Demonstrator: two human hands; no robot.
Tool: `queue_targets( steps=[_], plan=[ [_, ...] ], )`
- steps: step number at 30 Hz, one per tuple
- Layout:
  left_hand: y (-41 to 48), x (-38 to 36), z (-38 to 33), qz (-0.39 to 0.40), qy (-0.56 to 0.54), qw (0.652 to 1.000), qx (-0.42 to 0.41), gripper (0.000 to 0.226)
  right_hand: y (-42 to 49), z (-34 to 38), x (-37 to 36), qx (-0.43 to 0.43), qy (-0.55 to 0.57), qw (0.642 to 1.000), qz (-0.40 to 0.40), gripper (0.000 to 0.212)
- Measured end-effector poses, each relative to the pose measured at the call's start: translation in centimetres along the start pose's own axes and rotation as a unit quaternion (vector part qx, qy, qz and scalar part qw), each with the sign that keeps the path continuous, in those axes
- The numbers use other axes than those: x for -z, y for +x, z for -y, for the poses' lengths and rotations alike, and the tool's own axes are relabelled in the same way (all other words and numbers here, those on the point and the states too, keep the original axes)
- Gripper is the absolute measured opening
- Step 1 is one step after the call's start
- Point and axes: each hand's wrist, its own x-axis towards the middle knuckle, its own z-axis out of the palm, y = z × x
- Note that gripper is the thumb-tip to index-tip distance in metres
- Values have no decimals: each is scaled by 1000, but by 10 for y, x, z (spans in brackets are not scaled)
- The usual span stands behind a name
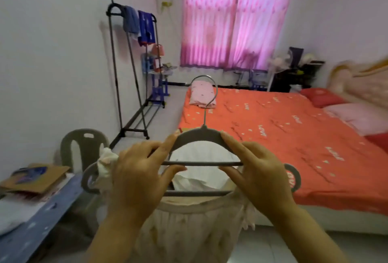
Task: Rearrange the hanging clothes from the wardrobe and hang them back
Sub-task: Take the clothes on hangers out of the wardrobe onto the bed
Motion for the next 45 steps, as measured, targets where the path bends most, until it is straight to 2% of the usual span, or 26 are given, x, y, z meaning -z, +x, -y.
queue_targets(
  steps=[11, 22, 31, 37, 45],
  plan=[
    [78, -189, -114, 42, -138, 986, -86, 68, -49, -188, 55, -92, -145, 985, -21, 76],
    [167, -365, -211, 99, -175, 975, -97, 59, -45, -405, 78, -114, -154, 981, -10, 77],
    [229, -499, -222, 127, -210, 965, -96, 59, -25, -540, 38, -141, -161, 977, 3, 69],
    [280, -610, -203, 132, -226, 961, -91, 59, 10, -638, -15, -154, -162, 974, 23, 72],
    [339, -728, -175, 142, -219, 963, -67, 58, 56, -746, -85, -164, -164, 972, 36, 59]
  ],
)
